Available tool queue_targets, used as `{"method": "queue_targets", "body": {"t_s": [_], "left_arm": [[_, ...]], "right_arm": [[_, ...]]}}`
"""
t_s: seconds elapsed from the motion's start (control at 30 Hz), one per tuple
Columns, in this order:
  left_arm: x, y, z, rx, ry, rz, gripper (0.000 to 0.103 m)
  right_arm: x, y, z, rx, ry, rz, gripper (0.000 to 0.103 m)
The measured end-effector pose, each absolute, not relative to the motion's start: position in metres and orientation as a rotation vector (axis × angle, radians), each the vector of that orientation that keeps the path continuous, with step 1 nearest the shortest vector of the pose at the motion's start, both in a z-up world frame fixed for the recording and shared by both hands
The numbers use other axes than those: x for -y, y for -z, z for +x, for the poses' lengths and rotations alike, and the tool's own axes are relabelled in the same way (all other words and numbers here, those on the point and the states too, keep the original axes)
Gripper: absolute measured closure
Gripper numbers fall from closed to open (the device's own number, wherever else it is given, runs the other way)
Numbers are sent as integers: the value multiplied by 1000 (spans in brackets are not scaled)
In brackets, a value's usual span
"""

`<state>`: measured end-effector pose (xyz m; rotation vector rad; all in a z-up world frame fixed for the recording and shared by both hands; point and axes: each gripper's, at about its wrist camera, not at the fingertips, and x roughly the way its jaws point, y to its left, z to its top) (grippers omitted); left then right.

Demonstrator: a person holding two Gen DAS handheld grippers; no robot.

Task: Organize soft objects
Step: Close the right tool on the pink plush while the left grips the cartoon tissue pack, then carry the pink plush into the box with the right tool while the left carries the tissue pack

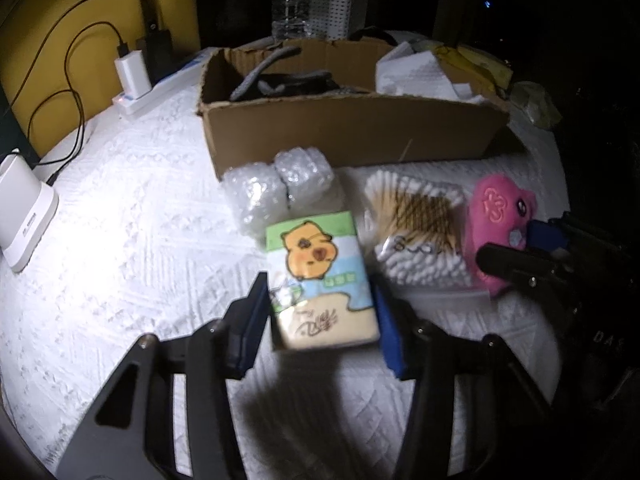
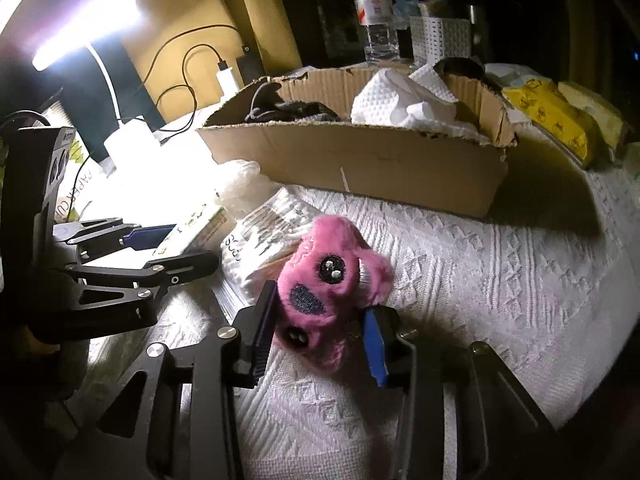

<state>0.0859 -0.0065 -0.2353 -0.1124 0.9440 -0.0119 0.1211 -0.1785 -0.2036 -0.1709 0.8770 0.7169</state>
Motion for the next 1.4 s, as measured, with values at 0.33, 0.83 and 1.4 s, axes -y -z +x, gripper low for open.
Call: {"method": "queue_targets", "body": {"t_s": [0.33, 0.83, 1.4], "left_arm": [[12, 208, 74, -879, 21, -101, 55], [15, 166, 67, -786, 22, -89, 55], [13, 123, 83, -691, 40, -58, 55]], "right_arm": [[185, 177, 117, -826, -703, -184, 62], [195, 137, 108, -739, -702, -196, 62], [200, 109, 128, -683, -679, -209, 62]]}}
